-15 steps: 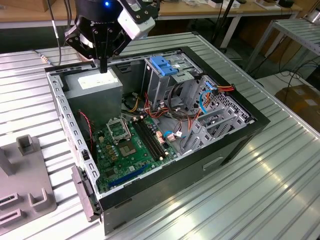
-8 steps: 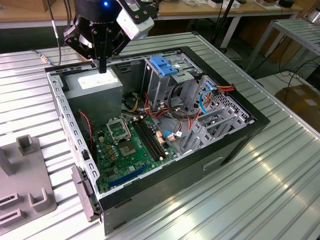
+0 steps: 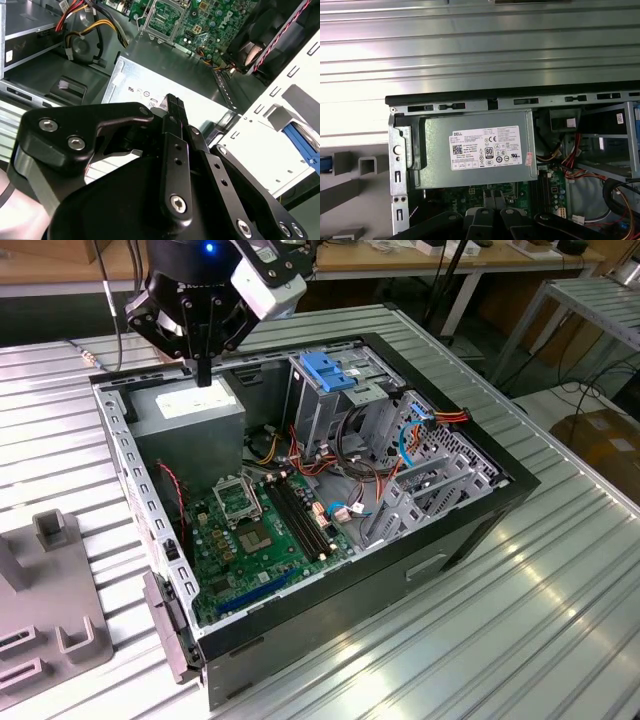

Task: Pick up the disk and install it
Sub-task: 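Reach for the disk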

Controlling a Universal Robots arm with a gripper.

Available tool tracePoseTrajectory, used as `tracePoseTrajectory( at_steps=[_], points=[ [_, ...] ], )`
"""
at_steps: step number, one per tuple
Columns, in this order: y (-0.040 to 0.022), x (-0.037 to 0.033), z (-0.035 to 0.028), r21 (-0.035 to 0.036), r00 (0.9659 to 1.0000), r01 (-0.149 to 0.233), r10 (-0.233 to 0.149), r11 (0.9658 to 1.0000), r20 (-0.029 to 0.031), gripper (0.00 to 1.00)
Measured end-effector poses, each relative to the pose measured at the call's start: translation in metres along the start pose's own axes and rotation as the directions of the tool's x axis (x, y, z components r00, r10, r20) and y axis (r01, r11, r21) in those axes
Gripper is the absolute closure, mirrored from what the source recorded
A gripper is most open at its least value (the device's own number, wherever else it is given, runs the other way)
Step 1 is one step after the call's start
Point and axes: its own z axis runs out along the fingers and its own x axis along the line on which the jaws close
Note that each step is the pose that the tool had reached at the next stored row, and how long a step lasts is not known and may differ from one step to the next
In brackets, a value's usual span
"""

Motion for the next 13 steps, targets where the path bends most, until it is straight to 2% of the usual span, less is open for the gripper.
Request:
tracePoseTrajectory(
  at_steps=[13],
  points=[
    [-0.0002,0.0029,-0.0001,0.0000,1.0000,0.000,0.000,1.0000,0.0000,0.90]
  ],
)
